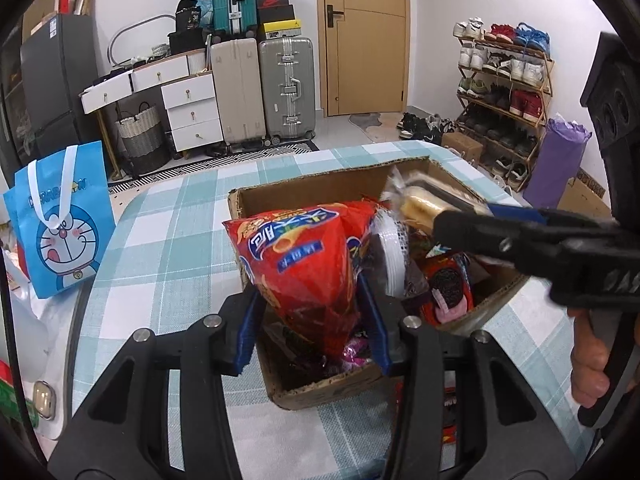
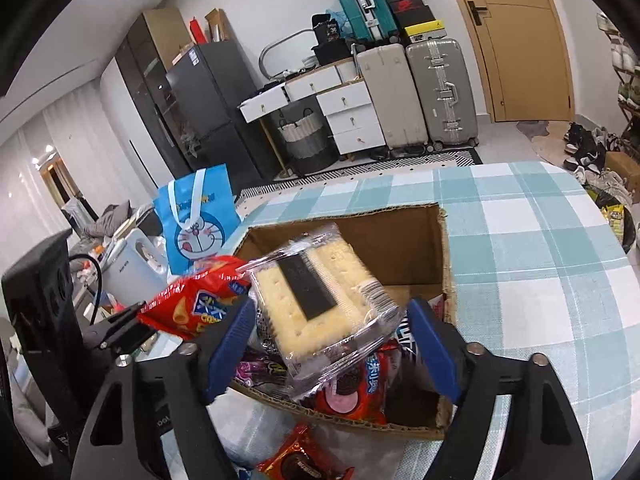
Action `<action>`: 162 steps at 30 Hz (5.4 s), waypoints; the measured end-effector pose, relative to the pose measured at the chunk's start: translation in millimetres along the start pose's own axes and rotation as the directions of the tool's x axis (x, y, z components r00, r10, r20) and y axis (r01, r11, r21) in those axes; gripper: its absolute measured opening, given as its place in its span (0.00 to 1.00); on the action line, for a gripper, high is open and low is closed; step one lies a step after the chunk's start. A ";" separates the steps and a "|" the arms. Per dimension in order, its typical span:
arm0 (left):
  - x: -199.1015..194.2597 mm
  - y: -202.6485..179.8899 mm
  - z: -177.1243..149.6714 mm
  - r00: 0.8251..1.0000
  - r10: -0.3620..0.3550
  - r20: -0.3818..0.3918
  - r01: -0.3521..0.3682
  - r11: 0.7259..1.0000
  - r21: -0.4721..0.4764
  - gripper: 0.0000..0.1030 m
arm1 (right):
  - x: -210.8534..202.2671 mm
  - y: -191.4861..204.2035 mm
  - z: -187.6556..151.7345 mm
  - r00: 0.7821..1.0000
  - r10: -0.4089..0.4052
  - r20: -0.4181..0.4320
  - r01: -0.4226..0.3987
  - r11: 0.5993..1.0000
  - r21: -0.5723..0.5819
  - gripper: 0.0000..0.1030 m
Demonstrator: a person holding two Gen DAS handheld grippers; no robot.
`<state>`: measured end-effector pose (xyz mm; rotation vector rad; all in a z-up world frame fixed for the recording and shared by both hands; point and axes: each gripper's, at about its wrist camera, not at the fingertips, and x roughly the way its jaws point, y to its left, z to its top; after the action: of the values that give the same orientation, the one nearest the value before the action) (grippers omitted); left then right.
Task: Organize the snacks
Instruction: 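Lower both packets into the box and open both grippers, then move both open grippers back toward the blue and red Oreo packets, then grasp the red Oreo packet with the right gripper while the left grasps the blue Oreo packet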
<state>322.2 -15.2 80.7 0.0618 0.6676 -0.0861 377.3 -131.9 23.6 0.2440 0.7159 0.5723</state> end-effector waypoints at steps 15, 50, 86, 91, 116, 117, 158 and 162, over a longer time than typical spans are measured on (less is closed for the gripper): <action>-53.0 -0.8 -17.4 0.998 -0.030 0.050 0.032 0.999 -0.026 1.00 | -52.0 -8.0 -22.1 0.997 -0.068 0.044 0.069 0.997 -0.034 0.99; -107.8 31.5 -113.1 0.999 0.003 -0.036 -0.009 0.986 -0.168 1.00 | -5.5 12.9 -122.6 0.967 -0.143 -0.212 0.135 0.990 -0.051 0.99; -97.4 39.9 -116.4 0.996 0.001 -0.088 -0.017 0.983 -0.184 1.00 | 9.2 -6.0 -125.0 0.931 -0.234 -0.281 0.204 0.970 -0.134 0.99; -93.7 39.1 -118.1 0.995 0.001 -0.097 -0.019 0.983 -0.182 1.00 | 18.8 13.6 -128.5 0.931 -0.252 -0.264 0.212 0.962 -0.170 0.99; -88.3 39.5 -121.6 0.993 0.002 -0.117 -0.022 0.985 -0.174 1.00 | 15.8 28.3 -133.2 0.935 -0.269 -0.230 0.227 0.954 -0.195 0.56; -87.9 39.0 -122.1 0.993 0.001 -0.118 -0.022 0.985 -0.172 1.00 | 15.2 26.7 -132.4 0.935 -0.269 -0.231 0.225 0.954 -0.198 0.52; -45.5 -9.0 -150.6 0.935 -0.012 -0.355 0.012 1.000 -0.002 1.00 | -32.2 29.8 -120.8 0.971 -0.197 -0.133 0.169 0.966 -0.196 0.48; -39.6 2.6 -152.6 0.923 0.009 -0.385 -0.007 1.000 0.006 1.00 | -32.1 29.5 -121.1 0.972 -0.196 -0.132 0.168 0.966 -0.195 0.48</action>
<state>197.5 2.7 -14.2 0.0871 1.0618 -0.0680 263.5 -123.7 -36.0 -0.0371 0.8167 0.4798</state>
